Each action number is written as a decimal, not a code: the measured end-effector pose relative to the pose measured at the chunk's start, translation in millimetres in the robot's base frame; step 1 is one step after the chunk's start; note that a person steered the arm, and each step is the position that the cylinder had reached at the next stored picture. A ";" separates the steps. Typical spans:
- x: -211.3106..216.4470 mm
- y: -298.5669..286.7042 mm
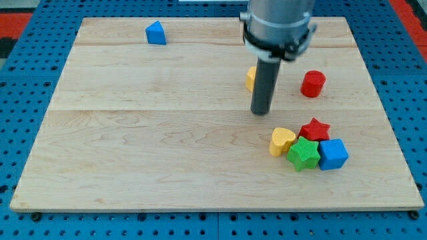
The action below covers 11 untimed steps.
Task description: Move the yellow hexagon closer to the yellow heart
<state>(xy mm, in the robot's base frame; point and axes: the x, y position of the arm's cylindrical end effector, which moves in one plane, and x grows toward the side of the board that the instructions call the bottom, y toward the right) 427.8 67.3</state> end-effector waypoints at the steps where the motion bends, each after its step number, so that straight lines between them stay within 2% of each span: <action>1: -14.1 -67.1; 2: -69.3 -43.4; 3: -101.4 -6.9; 4: -62.7 37.8; 6: -25.8 21.6; 11: -24.0 -39.0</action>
